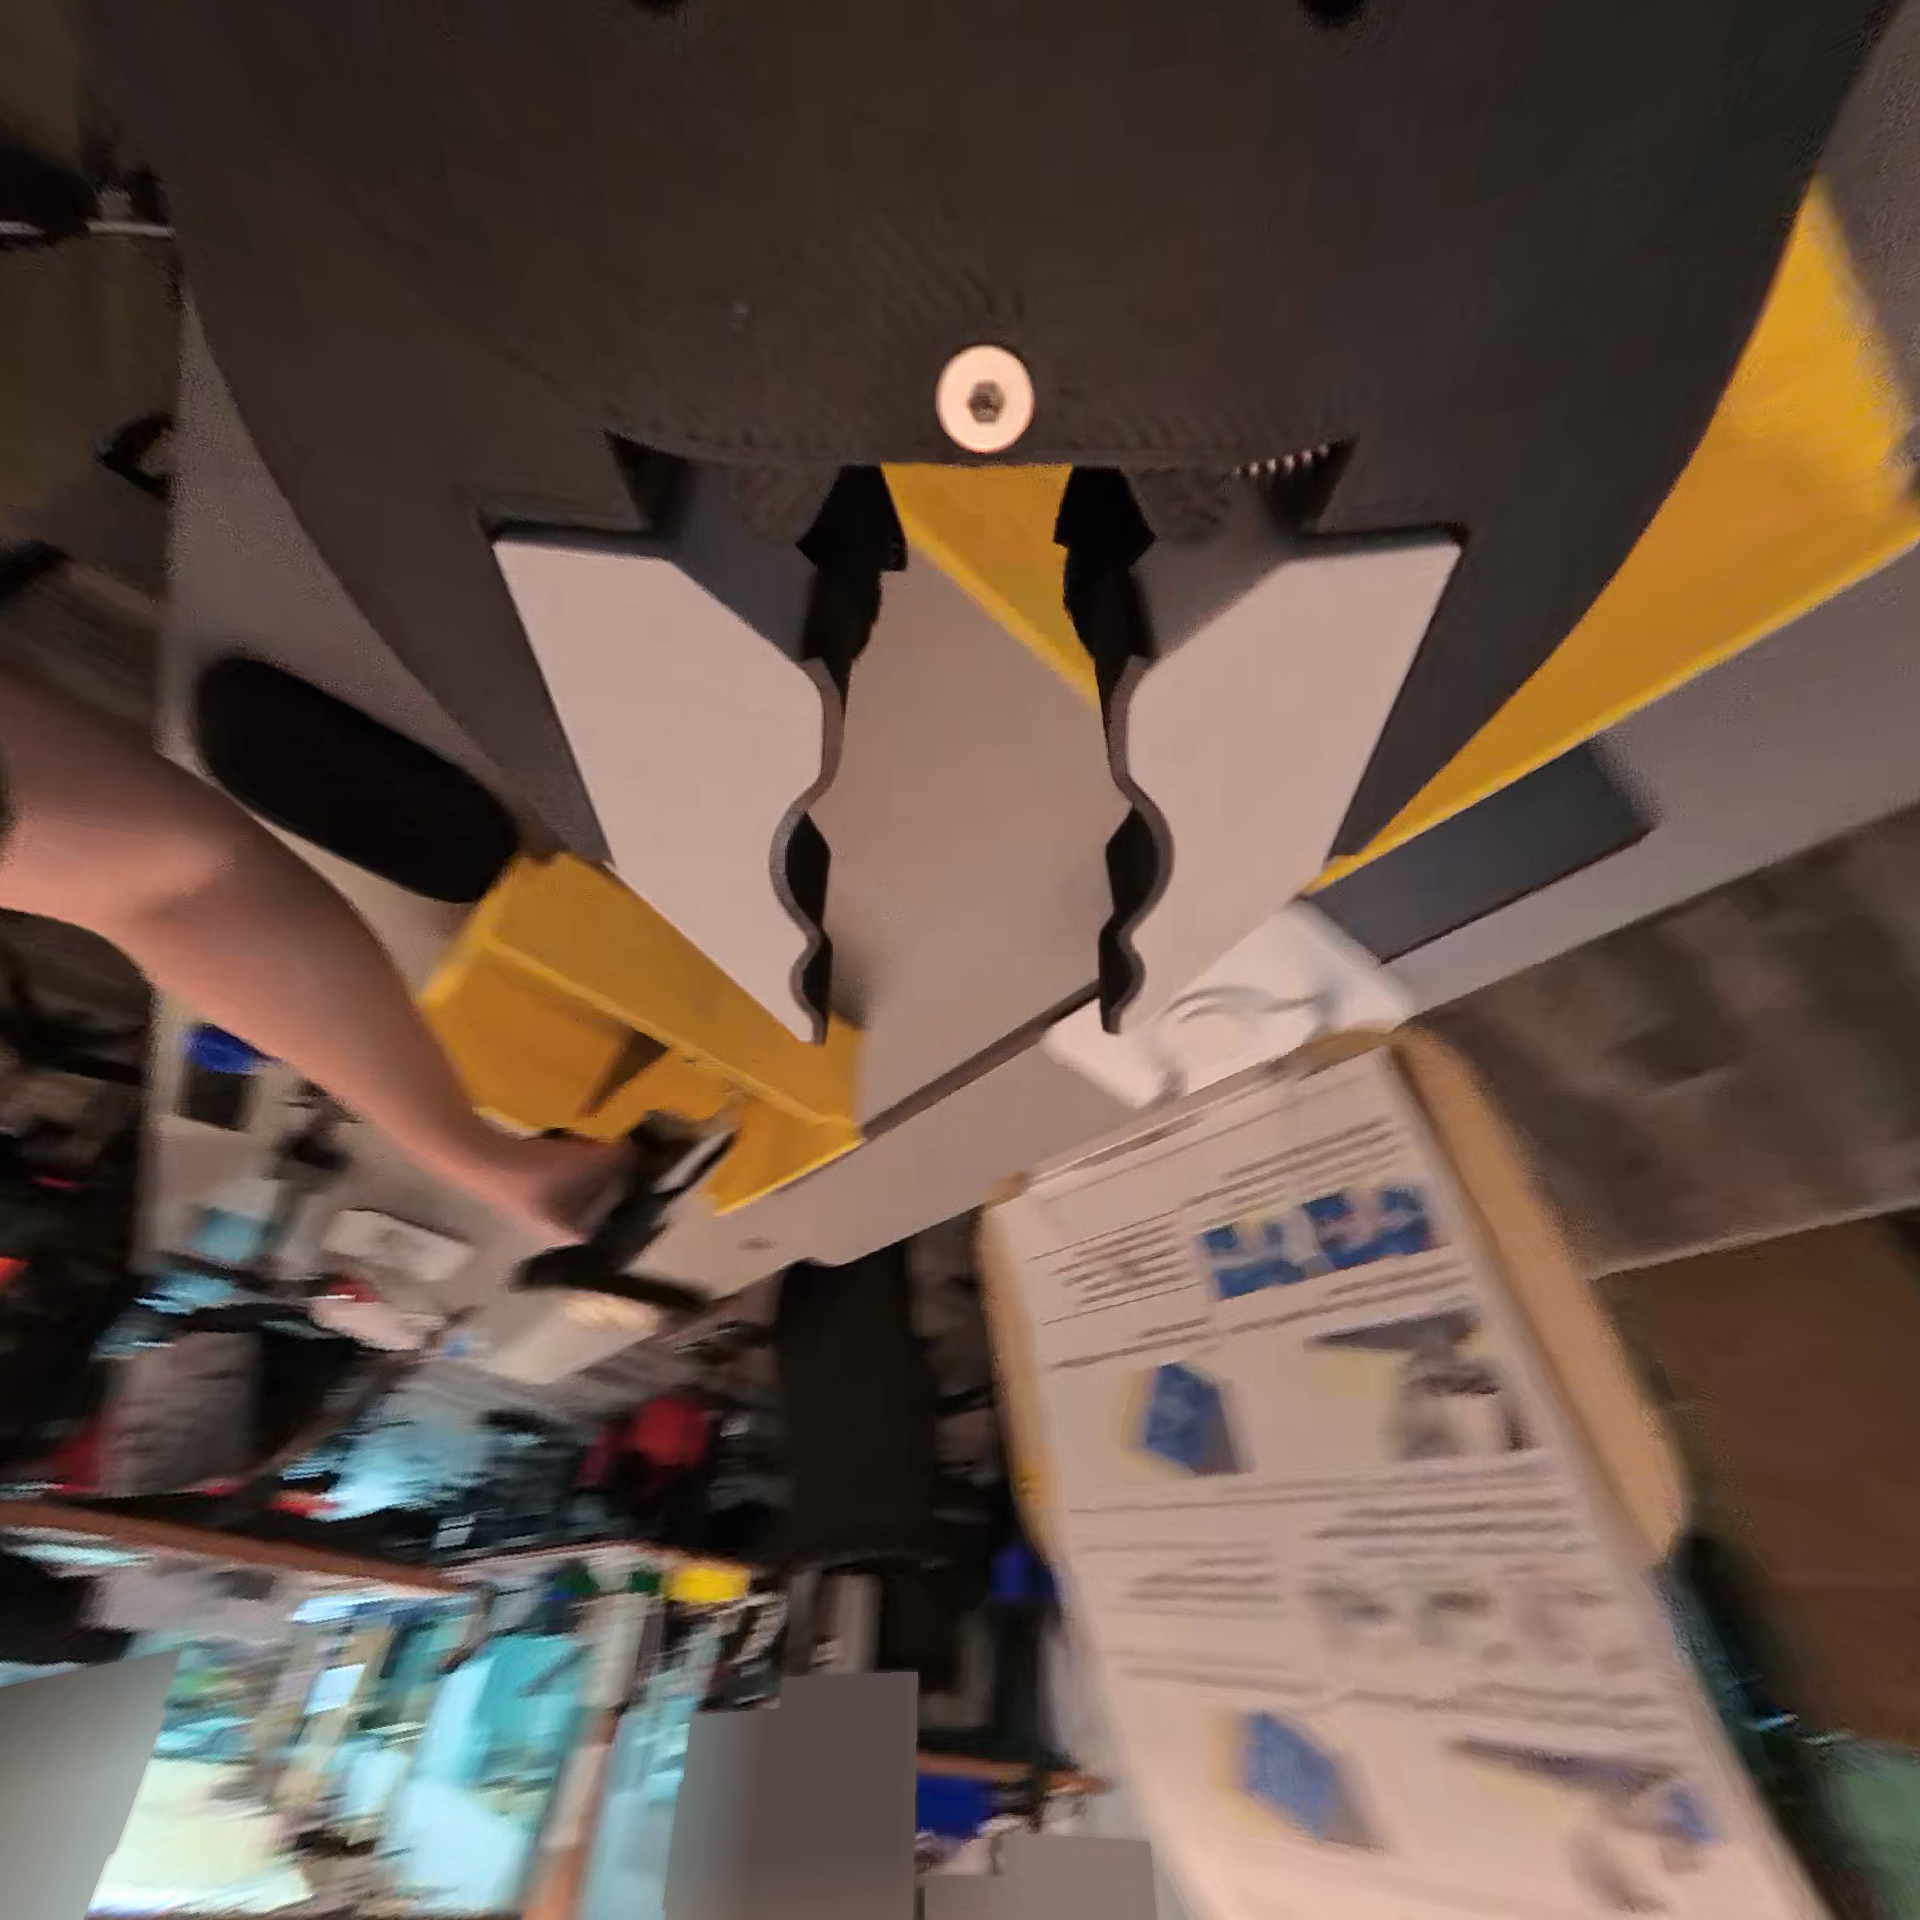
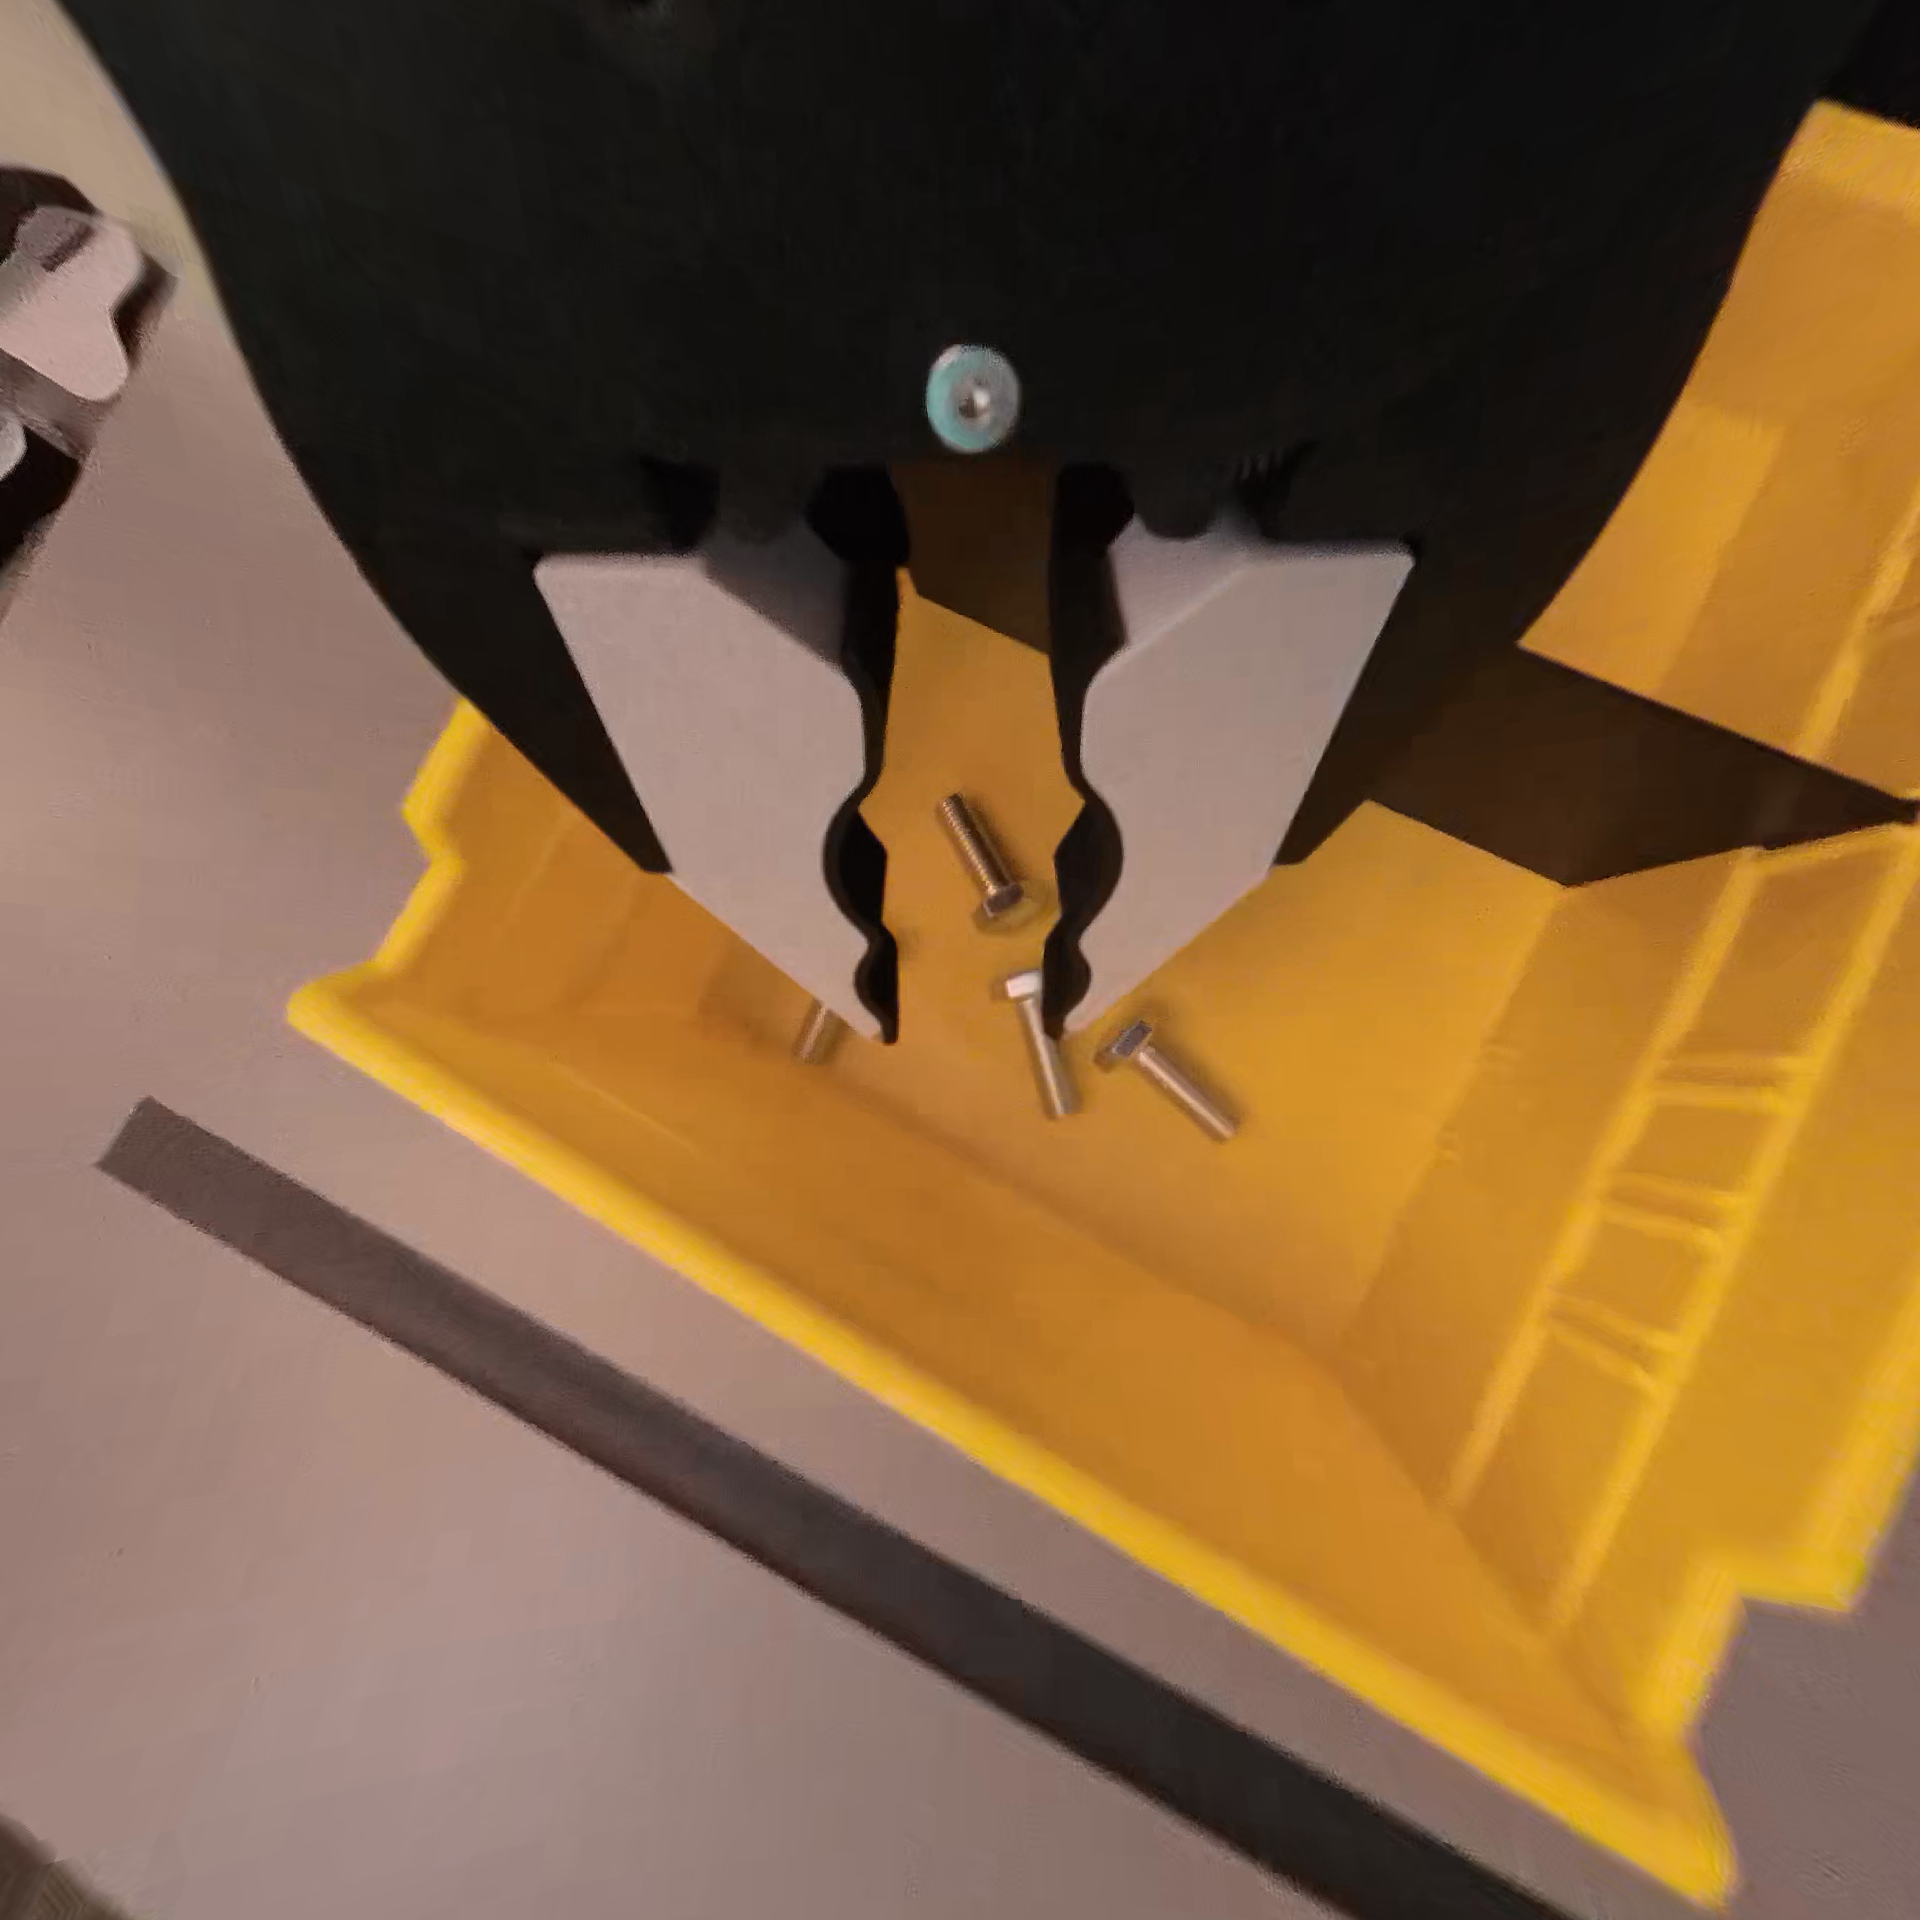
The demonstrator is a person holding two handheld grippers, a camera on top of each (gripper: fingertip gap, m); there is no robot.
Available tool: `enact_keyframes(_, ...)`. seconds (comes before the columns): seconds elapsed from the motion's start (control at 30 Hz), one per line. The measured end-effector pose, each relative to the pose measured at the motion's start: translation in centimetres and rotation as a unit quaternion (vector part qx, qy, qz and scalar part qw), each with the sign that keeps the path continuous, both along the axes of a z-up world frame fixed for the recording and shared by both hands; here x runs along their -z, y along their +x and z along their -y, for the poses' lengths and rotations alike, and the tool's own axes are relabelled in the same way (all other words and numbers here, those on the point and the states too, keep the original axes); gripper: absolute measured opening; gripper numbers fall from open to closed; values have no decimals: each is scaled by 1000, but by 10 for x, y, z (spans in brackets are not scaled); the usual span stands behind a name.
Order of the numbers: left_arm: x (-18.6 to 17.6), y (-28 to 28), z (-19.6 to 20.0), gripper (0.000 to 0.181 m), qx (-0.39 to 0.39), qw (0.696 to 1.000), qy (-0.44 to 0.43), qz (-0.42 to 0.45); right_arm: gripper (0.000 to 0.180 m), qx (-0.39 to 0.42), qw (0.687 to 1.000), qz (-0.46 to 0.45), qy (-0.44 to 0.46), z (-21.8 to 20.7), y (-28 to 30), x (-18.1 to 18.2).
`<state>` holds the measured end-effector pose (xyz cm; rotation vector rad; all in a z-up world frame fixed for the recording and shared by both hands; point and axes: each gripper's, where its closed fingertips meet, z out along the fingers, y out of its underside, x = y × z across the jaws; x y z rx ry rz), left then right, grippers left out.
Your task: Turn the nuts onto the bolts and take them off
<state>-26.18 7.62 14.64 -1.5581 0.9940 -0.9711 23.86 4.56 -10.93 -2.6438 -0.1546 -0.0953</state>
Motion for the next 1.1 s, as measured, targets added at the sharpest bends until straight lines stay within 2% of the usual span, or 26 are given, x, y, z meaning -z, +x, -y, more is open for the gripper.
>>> enact_keyframes(0.03,7,-16,-13,51,-42,999,-13,-18,31,10,999,-11,38,-2,0,-15)
enact_keyframes(0.17,51,-86,-53,54,-183,974,-94,-94,42,64,974,-73,204,12,7,-78)
enact_keyframes(0.2,62,-102,-61,56,-212,964,-118,-109,55,81,975,-71,197,24,16,-82)
enact_keyframes(0.3,93,-142,-79,56,-271,935,-183,-137,57,136,984,-18,112,76,49,-70)
enact_keyframes(0.33,101,-152,-84,55,-284,928,-200,-138,58,143,986,-30,85,91,51,-62)
enact_keyframes(0.5,140,-186,-98,59,-328,892,-260,-169,59,137,971,-183,-64,149,13,-19)
enact_keyframes(0.57,165,-196,-95,69,-335,868,-300,-209,56,133,969,-181,-104,159,11,-5)
enact_keyframes(0.63,194,-201,-88,91,-326,842,-348,-254,51,133,963,-189,-137,162,8,8)
enact_keyframes(0.73,231,-194,-79,94,-279,818,-404,-300,33,131,954,-188,-194,167,1,24)
enact_keyframes(0.8,249,-188,-73,79,-247,801,-442,-319,28,129,954,-157,-222,170,3,30)
enact_keyframes(0.9,263,-175,-64,24,-204,781,-498,-319,6,146,950,-113,-253,174,6,33)
enact_keyframes(1.0,271,-179,-64,10,-204,765,-492,-362,7,124,950,-111,-265,169,-10,32)
enact_keyframes(1.1,274,-180,-61,4,-181,762,-417,-462,13,114,946,-99,-288,162,-29,31)
